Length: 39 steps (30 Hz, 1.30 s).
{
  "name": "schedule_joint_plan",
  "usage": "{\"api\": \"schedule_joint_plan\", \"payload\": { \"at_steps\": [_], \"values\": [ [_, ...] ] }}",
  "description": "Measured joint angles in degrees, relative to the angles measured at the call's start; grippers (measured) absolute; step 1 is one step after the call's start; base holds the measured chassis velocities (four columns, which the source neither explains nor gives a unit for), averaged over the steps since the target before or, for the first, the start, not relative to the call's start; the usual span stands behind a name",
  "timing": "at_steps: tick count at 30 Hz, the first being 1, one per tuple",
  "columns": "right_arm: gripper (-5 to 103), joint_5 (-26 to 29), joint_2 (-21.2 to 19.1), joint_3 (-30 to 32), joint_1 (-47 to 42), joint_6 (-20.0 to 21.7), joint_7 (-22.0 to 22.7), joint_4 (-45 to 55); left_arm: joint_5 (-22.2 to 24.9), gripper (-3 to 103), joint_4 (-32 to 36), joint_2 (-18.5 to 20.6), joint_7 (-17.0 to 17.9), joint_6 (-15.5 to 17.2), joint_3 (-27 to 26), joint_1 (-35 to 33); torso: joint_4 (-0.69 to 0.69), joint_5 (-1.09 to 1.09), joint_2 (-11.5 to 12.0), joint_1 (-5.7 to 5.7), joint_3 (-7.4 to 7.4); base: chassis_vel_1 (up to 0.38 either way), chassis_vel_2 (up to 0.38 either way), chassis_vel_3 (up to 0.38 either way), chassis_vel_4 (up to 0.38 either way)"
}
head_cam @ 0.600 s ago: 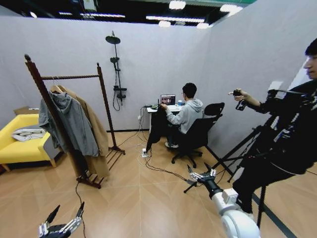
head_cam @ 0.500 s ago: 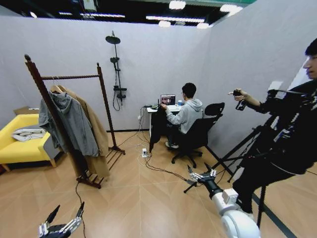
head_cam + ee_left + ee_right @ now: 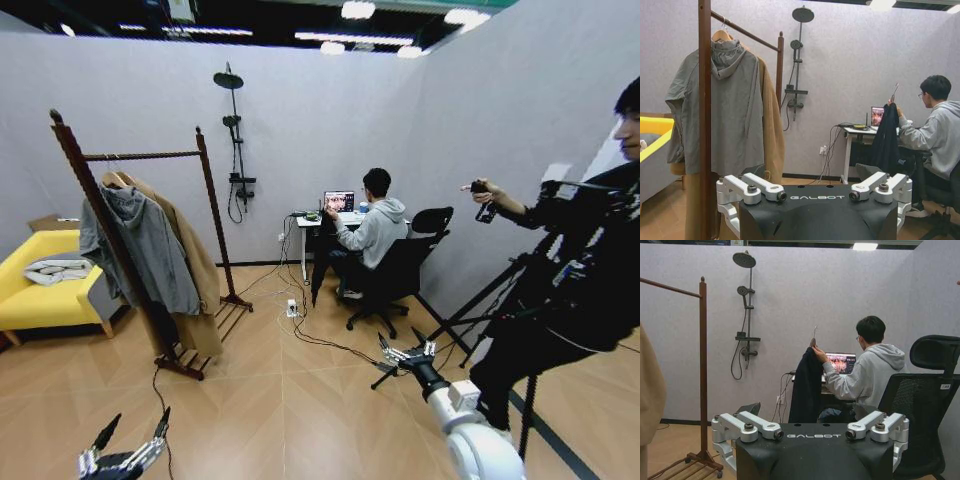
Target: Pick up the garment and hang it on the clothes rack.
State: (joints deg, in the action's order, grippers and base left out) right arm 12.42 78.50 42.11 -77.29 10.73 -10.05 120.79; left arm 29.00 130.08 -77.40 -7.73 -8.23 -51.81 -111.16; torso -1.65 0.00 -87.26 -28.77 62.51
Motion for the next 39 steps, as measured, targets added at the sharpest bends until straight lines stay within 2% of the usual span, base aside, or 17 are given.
{"api": "schedule_joint_plan", "payload": {
  "at_steps": [25,39],
  "values": [
    [100,-0.3,0.5,-0.1,0.2,0.0,-0.4,-0.4,0.0,100,0.0,0.0,0.0,0.0,0.0,0.0,0.01,0.0,0.0,0.0,0.0,0.0,0.0,0.0,0.0],
    [100,1.5,0.4,0.3,-0.3,-1.8,-1.2,-1.3,0.0,100,0.0,0.0,0.0,0.0,0.0,0.0,-0.01,-0.02,0.0,0.01,0.0,-0.116,0.114,0.11,-0.108]
  ]
}}
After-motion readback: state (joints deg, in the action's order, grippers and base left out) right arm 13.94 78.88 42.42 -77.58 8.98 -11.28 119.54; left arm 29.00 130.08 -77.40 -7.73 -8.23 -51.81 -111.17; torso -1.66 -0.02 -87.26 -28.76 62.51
